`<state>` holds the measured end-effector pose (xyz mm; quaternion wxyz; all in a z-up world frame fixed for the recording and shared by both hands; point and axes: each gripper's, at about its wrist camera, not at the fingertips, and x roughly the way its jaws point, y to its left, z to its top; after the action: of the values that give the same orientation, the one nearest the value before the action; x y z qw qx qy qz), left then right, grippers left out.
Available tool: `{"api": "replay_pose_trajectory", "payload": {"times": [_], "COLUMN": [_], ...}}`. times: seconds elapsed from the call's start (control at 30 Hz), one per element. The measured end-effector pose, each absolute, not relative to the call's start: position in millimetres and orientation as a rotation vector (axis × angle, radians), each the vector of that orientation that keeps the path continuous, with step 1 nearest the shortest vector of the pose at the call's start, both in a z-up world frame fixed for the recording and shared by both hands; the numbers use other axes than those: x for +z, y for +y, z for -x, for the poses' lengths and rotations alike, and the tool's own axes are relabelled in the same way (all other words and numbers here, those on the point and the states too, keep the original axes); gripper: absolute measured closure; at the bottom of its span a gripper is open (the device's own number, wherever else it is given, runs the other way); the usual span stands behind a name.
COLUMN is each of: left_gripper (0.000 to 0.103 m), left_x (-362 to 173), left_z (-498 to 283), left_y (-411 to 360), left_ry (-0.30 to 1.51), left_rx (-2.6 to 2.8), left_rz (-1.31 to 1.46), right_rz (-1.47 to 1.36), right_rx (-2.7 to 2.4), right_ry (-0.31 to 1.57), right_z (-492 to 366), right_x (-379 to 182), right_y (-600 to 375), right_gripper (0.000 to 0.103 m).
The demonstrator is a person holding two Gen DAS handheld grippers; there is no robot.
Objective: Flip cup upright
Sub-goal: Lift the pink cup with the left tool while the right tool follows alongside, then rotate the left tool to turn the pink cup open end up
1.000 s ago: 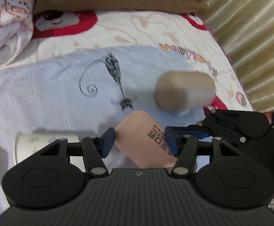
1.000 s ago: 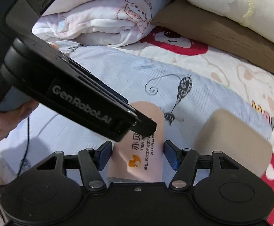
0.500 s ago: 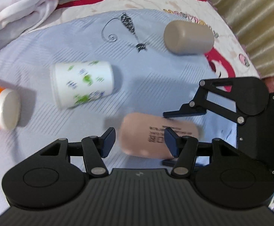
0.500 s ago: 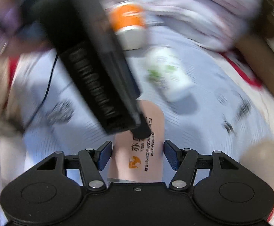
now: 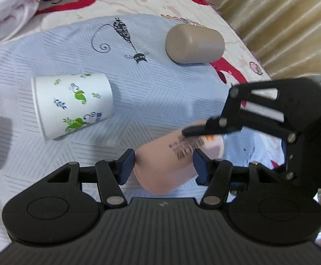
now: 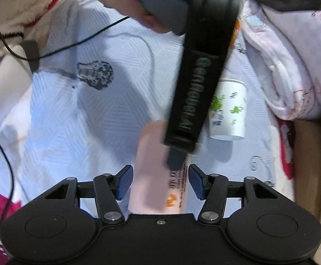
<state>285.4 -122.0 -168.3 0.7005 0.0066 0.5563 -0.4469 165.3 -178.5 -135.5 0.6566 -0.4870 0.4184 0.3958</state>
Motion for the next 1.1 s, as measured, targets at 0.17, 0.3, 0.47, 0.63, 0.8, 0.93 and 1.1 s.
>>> {"api": "replay_pose_trajectory", "payload": {"times": [0.17, 0.3, 0.47, 0.63, 0.8, 0.93, 1.1], "left_gripper": [0.048, 0.048, 0.048, 0.048, 0.048, 0.048, 0.050], "left_x": [-172.6, -170.7, -159.6, -165.8, -177.9, -190.9, -203.7], "left_z": [-288.4, -293.2, -300.2, -304.6, -302.8, -304.0, -297.9], "left_y": [-121.2, -117.8, -121.4, -138.8, -148.9, -140.4, -133.6], "left_ry": [1.265, 1.253, 1.206, 1.214, 1.282, 1.415, 1.518], "left_rx": [-1.007, -1.002, -1.017, -1.025, -1.027, -1.037, -1.042], "left_rz": [0.023, 0.044, 0.066, 0.056, 0.062, 0.158, 0.241], "right_rz": [1.071, 0.890, 0.361, -0.146, -0.588, -0.805, -0.852], "right_rx": [0.818, 0.649, 0.459, 0.280, 0.196, 0.163, 0.108], "right_ry": [0.959, 1.018, 1.125, 1.181, 1.154, 1.093, 1.066], "right_z": [-171.0, -174.3, -164.4, -153.1, -140.3, -135.9, -134.8], "right_x": [-124.7, -106.8, -93.7, -120.2, -159.6, -180.7, -188.3], "right_y": [-186.8, -200.1, -223.9, -246.2, -272.6, -291.5, -296.0], "right_gripper": [0.042, 0.041, 0.039, 0.037, 0.028, 0.023, 0.021]}}
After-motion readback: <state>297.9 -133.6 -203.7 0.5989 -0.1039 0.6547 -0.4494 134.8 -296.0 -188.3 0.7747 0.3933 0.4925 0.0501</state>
